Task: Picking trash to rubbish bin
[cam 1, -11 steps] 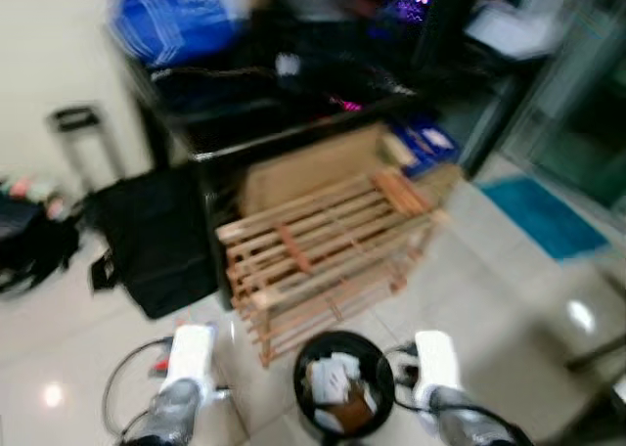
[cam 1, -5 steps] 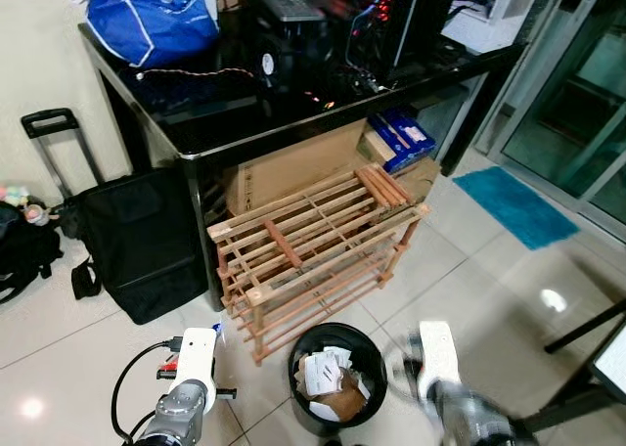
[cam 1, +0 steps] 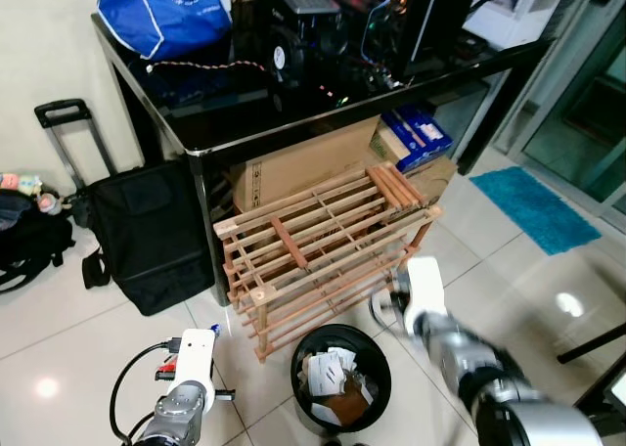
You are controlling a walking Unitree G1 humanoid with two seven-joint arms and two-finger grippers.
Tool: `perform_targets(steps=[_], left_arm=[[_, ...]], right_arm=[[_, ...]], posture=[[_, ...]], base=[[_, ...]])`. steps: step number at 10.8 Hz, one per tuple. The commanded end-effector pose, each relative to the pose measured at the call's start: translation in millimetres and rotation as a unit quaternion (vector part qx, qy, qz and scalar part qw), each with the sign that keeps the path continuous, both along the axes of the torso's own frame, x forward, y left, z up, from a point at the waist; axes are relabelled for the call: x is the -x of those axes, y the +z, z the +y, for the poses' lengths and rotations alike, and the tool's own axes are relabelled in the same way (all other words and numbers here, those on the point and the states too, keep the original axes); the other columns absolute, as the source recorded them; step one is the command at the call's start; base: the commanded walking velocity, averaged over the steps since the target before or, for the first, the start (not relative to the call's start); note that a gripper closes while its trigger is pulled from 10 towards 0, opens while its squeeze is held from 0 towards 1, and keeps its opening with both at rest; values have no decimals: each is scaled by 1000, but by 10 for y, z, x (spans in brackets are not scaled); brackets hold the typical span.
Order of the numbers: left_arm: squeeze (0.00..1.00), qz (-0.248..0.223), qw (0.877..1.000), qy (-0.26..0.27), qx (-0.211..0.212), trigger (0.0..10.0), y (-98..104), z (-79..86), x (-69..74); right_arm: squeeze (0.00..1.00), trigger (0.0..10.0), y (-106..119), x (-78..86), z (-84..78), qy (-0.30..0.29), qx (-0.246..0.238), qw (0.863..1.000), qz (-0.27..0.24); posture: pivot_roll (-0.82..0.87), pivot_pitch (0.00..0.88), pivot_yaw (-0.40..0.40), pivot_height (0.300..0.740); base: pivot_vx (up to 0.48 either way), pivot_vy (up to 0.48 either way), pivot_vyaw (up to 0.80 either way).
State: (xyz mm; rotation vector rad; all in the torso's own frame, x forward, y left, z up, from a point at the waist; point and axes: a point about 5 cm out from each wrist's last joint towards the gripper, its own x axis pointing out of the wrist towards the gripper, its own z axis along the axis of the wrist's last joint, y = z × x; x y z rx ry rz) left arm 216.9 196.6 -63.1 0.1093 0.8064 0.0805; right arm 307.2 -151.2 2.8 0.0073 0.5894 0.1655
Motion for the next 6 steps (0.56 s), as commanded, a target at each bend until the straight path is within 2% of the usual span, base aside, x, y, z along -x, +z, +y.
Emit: perform_targets(steps=[1,2,6], left_arm=[[0,2,1000,7,1,10000,-19,1,36],[0,2,1000,9,1,10000,-24,8,48],[0,4,1000,12,0,10000,-35,23,71]], right_arm=[[0,10000,6,-10,-28,-5,2,1000,5],[1000,10000,35,-39,-27,-7,3,1000,1],[1000,10000,7,-11,-65,-12,9,1000,6]], posture=[[86,70,-118,740],[89,73,-121,740],[92,72,-120,740]], base=[[0,0,0],[0,0,0],[0,0,0]])
